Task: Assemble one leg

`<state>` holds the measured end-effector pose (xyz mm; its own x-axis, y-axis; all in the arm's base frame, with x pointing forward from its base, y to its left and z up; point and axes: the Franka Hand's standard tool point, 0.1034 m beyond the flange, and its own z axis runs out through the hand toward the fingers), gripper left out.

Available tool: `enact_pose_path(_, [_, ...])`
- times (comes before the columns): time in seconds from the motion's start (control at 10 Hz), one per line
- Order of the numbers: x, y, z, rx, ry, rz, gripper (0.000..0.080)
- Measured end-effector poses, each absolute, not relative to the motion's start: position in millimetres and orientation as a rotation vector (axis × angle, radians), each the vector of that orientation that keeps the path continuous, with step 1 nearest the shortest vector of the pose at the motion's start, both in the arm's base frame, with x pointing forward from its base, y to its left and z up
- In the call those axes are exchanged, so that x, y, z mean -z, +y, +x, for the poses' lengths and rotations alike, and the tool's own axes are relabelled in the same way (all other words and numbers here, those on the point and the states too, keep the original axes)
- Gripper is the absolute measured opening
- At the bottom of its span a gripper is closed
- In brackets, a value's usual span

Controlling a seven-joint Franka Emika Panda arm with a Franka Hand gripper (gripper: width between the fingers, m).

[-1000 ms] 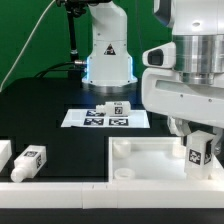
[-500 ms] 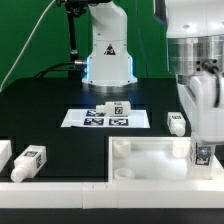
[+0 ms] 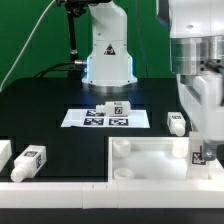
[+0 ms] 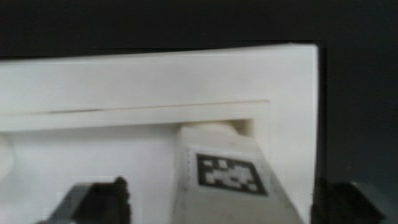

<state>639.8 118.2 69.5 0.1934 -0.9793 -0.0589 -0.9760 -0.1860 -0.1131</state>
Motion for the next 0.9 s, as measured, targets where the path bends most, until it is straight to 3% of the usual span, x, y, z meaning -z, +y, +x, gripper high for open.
enact_pose_path(0.1, [-69.0, 121.5, 639.1, 0.059, 1.704, -2.498, 0.0616])
enact_pose_path(0.2, [-67.3, 124.8, 637.6, 0.071, 1.486, -2.642, 0.0639])
enact_pose_path(0.5, [-67.3, 122.3, 638.1, 0.088, 1.25, -2.77, 0.0648])
enact_pose_path(0.9, [-69.9, 119.2, 641.6, 0.147, 0.407, -3.076, 0.0648])
